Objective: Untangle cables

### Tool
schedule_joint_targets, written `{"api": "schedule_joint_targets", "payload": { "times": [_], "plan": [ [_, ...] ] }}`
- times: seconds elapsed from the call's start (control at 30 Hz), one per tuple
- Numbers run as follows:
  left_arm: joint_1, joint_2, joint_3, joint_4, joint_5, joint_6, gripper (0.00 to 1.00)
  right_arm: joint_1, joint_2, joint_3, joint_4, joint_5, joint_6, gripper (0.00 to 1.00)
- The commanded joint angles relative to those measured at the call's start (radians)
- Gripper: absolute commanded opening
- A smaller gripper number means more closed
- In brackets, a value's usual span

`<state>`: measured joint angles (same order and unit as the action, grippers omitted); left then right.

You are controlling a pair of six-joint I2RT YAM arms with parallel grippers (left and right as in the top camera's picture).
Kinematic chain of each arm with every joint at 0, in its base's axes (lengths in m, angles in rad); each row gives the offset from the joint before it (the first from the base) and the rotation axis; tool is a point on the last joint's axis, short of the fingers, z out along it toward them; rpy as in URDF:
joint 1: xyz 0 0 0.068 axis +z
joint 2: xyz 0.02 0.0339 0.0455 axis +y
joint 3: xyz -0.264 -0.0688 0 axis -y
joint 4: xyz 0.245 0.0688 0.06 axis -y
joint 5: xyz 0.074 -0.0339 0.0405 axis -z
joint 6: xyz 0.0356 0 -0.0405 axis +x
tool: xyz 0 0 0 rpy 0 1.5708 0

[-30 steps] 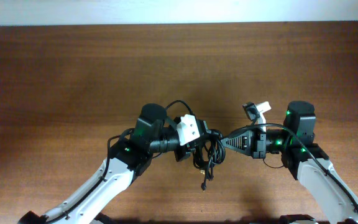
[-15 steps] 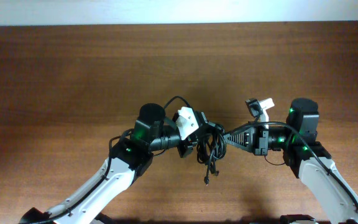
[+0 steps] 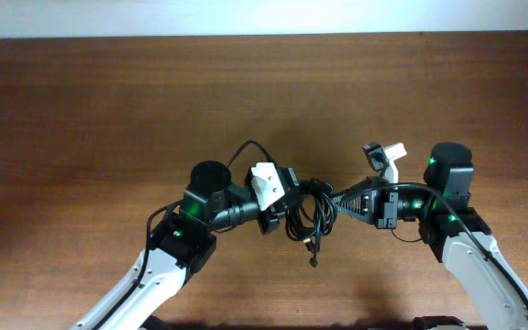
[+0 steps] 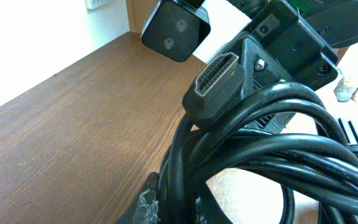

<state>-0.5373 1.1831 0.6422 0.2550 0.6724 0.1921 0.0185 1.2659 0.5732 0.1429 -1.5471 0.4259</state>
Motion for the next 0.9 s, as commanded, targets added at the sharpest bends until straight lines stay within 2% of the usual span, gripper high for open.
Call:
{"api": "schedule_joint_targets", "payload": {
  "times": [0.0,0.2,0.73,0.77,0.83,0.87],
  "plan": [
    [-0.003,-0.092,0.056,0.082,0.064,-0.049,0.00,0.014,0.022,-0.031,-0.023,0.089,-0.002,0.04],
    [-0.003,-0.093,0.056,0.076,0.145,-0.049,0.00,0.014,0.022,-0.031,-0.070,0.206,-0.002,0.04],
    [0.001,-0.093,0.056,0.043,0.106,-0.049,0.00,0.012,0.022,-0.031,-0.132,0.306,0.009,0.04],
    [0.004,-0.093,0.056,0.042,0.106,-0.049,0.00,0.012,0.022,-0.031,-0.132,0.302,0.009,0.17],
    [0.003,-0.093,0.056,0.036,0.109,-0.049,0.00,0.012,0.022,-0.031,-0.132,0.298,0.009,0.49],
    [0.003,-0.093,0.056,0.023,0.108,-0.045,0.00,0.012,0.021,-0.031,-0.131,0.290,0.009,0.56]
  ]
}}
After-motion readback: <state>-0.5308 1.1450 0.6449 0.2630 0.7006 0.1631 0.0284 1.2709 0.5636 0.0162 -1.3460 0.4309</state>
